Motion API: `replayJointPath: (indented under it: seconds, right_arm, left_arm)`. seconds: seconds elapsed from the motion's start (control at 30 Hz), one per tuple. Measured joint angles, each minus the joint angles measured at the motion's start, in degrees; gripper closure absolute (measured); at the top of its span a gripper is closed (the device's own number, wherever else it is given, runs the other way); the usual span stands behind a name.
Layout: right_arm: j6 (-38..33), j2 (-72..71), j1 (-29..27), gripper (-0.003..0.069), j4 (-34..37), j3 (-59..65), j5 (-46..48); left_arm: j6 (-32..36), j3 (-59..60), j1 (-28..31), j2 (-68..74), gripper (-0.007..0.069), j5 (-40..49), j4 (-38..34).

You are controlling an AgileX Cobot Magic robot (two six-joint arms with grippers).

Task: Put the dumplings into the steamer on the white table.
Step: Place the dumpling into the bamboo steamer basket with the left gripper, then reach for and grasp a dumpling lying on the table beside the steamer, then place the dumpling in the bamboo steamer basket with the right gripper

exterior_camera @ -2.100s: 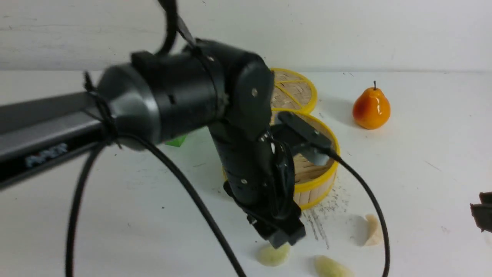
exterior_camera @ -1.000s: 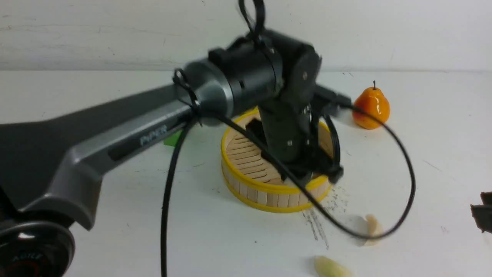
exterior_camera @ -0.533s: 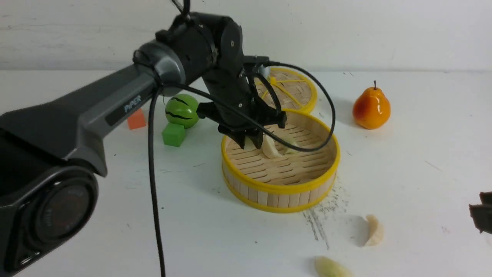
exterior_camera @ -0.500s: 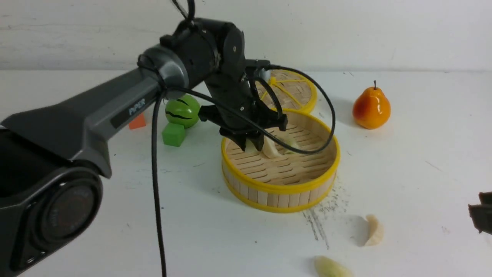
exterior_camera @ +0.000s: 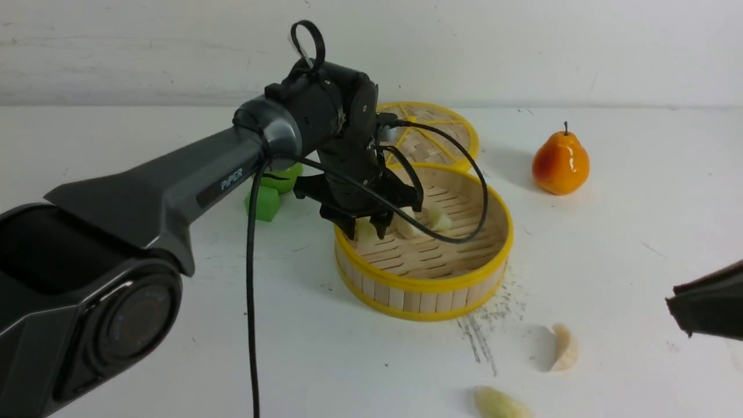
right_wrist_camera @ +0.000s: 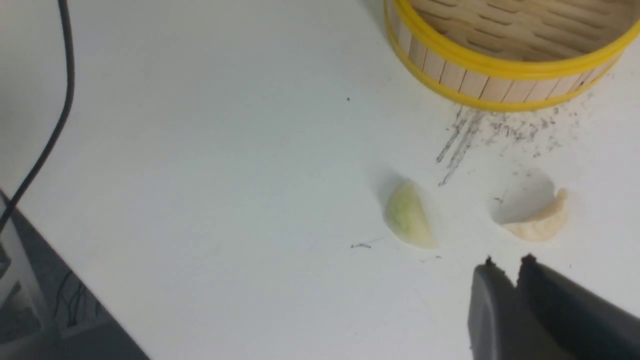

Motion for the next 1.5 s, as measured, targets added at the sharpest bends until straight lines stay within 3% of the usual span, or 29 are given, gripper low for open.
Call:
replayJointPath:
  seconds: [0.13, 0.27, 0.37, 0.43, 0.57, 0.63, 0.7, 0.93, 1.07, 1.17, 1.27, 1.33, 1.5]
  right_arm:
    - [0.0, 5.34, 0.36, 0.0658, -1.16, -4.75, 3.17]
    - [0.0, 10.25, 4.23, 0.0661, -4.93, -7.96, 3.77]
    - [0.81, 14.91, 9.09, 0.0661, -8.96, -10.19, 3.95]
    - [3.44, 20.04, 13.13, 0.0659, -11.98, -11.5, 3.82]
    - [6.72, 27.45, 16.31, 0.0624, -15.4, -11.72, 3.74]
    - [7.37, 31.12, 17.48, 0.0575, -16.64, -11.72, 3.53]
    - [7.49, 33.91, 18.44, 0.0517, -17.0, -11.78, 2.71]
    - [7.49, 44.4, 21.64, 0.0202, -19.76, -11.83, -2.55]
    - [7.87, 49.37, 21.64, 0.0132, -21.09, -11.83, -4.47]
    - [9.82, 53.13, 21.69, 0.0159, -21.54, -11.83, -7.45]
    - [10.58, 55.17, 21.69, 0.025, -21.99, -11.83, -9.11]
    - [10.8, 55.64, 21.71, 0.0417, -22.35, -11.89, -9.18]
    - [11.31, 55.44, 21.71, 0.0418, -23.17, -13.56, -6.72]
  left_arm:
    - [2.5, -4.64, 0.0, -3.13, 0.02, 6.83, -0.17]
    - [5.96, -6.62, 0.0, -9.87, 0.0243, 8.28, -0.42]
    - [7.05, -5.48, -0.04, -17.08, 0.0323, 8.64, -0.79]
    - [7.85, -1.62, -0.11, -24.6, 0.0425, 8.86, -1.17]
    - [8.81, 7.97, -0.11, -34.69, 0.057, 8.86, -1.49]
    - [8.98, 15.33, -0.11, -39.71, 0.0633, 8.86, -1.7]
    - [9.03, 22.0, -0.11, -43.27, 0.0638, 8.86, -2.05]
    - [9.7, 51.94, -0.11, -64.64, 0.0638, 4.62, -3.78]
    - [9.83, 63.38, -0.11, -74.34, 0.0638, 2.05, -4.09]
    - [9.11, 70.22, -0.11, -81.58, 0.0638, 0.18, -4.09]
    - [8.83, 73.7, -0.11, -86.51, 0.0638, -0.92, -4.09]
    - [8.83, 75.82, -0.11, -90.21, 0.0638, -1.17, -4.09]
    - [8.83, 78.36, -0.11, -96.23, 0.0638, -1.66, -3.84]
